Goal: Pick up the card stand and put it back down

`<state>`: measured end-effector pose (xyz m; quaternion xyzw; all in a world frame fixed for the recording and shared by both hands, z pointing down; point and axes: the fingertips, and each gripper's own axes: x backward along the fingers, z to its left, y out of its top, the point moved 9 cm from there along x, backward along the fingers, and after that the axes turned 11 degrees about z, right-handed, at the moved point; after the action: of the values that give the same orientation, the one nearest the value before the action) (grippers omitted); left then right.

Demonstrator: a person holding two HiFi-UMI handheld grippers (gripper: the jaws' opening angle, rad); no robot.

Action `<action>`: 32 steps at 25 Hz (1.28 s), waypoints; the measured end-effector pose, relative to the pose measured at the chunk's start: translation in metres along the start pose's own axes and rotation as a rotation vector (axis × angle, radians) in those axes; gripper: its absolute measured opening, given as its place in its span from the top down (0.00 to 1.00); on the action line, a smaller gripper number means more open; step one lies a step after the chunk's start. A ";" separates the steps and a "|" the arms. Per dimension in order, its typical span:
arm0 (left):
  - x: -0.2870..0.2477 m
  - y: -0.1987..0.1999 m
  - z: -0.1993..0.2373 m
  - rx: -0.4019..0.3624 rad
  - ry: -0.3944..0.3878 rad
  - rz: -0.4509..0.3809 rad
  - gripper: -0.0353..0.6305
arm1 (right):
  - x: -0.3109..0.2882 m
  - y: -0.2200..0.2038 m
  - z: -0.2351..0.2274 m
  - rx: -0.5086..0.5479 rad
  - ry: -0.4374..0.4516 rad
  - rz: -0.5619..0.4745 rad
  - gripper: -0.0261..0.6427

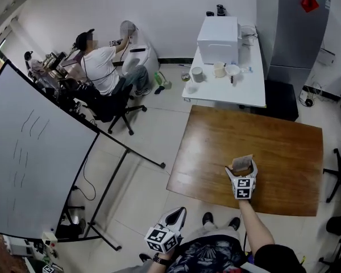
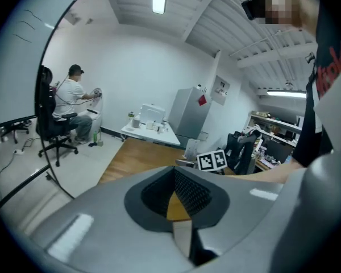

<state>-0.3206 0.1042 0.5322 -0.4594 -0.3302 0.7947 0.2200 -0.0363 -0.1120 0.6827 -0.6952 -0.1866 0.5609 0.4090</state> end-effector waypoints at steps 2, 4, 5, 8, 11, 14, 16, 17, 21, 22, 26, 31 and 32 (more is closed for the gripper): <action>0.020 -0.014 0.017 0.030 0.070 0.003 0.95 | -0.055 0.000 0.017 0.022 0.020 0.044 0.15; 0.035 -0.024 0.036 0.048 0.137 -0.006 0.95 | -0.105 0.003 0.028 0.056 0.013 0.074 0.15; 0.040 -0.027 0.046 0.055 0.167 -0.015 0.95 | -0.125 0.007 0.031 0.075 -0.007 0.079 0.15; 0.056 -0.034 0.067 0.076 0.230 -0.015 0.95 | -0.163 0.009 0.042 0.085 -0.063 0.123 0.15; 0.064 -0.035 0.071 0.100 0.233 0.011 0.95 | -0.175 -0.010 0.059 0.044 -0.029 0.204 0.15; 0.050 -0.024 0.072 0.096 0.184 0.004 0.95 | -0.171 -0.014 0.066 0.026 0.089 0.279 0.12; 0.035 -0.015 0.068 0.074 0.132 0.000 0.95 | -0.150 -0.017 0.058 -0.006 0.114 0.277 0.09; 0.027 -0.011 0.064 0.056 0.105 -0.004 0.95 | -0.133 -0.018 0.051 -0.008 0.100 0.252 0.09; -0.005 0.011 0.050 -0.010 -0.011 -0.020 0.95 | -0.023 -0.012 0.018 0.045 -0.019 0.061 0.20; -0.015 0.015 0.046 -0.019 -0.044 -0.019 0.95 | 0.012 -0.013 0.005 0.057 -0.066 0.025 0.35; -0.053 0.027 0.026 -0.054 -0.169 -0.004 0.95 | 0.147 -0.027 -0.068 -0.002 -0.345 -0.032 0.69; -0.096 0.038 -0.027 -0.149 -0.318 0.038 0.95 | 0.304 -0.068 -0.171 -0.267 -0.665 -0.063 0.81; -0.103 0.041 -0.035 -0.167 -0.338 0.038 0.95 | 0.325 -0.076 -0.181 -0.294 -0.697 -0.069 0.92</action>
<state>-0.2424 0.0202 0.5496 -0.3423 -0.4183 0.8344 0.1075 0.2458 0.1011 0.5445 -0.5073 -0.4164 0.7168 0.2355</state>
